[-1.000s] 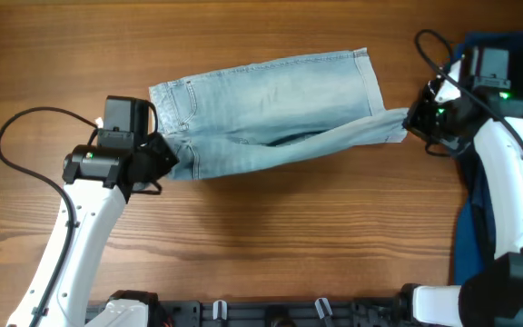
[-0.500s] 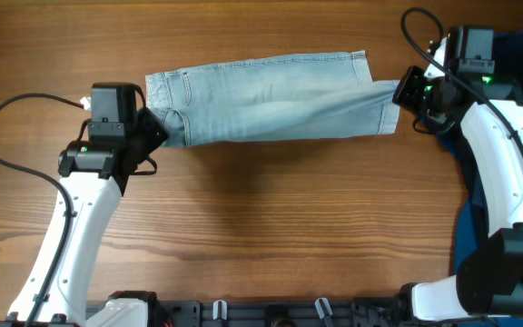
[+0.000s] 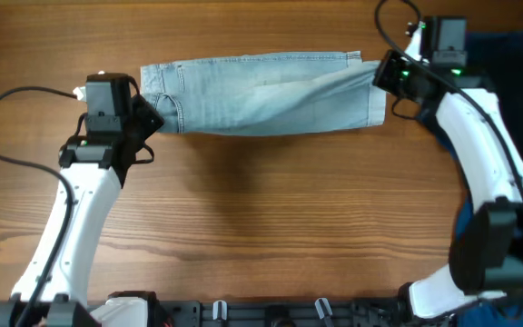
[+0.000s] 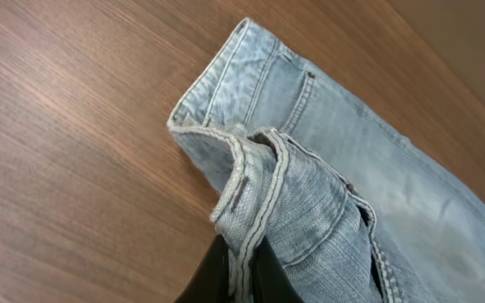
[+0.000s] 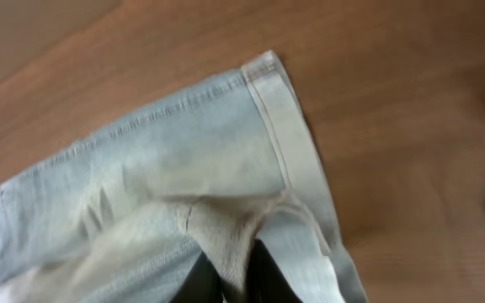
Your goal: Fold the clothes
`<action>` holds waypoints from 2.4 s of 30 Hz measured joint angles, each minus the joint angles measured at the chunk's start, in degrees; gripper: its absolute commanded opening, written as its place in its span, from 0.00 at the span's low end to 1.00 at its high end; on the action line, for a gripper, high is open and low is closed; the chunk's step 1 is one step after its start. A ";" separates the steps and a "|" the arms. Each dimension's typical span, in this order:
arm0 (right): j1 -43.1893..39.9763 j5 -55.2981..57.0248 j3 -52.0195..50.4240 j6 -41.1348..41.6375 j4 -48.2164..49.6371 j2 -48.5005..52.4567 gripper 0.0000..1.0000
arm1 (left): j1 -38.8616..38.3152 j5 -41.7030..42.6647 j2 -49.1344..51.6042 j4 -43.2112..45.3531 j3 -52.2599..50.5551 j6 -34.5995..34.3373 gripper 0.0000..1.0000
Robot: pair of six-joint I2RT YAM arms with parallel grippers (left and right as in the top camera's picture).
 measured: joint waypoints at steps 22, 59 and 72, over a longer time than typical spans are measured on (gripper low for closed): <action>1.40 3.02 0.04 1.77 10.93 13.70 0.04 | 0.22 -4.50 17.51 19.19 0.04 -0.31 0.09; 3.39 -6.40 -2.58 -10.47 -2.67 13.57 0.04 | 3.28 13.09 34.01 -0.17 20.48 9.05 0.04; 3.65 0.28 -6.29 -9.25 -10.47 9.99 0.04 | 2.56 12.41 31.04 -2.54 20.44 11.80 0.04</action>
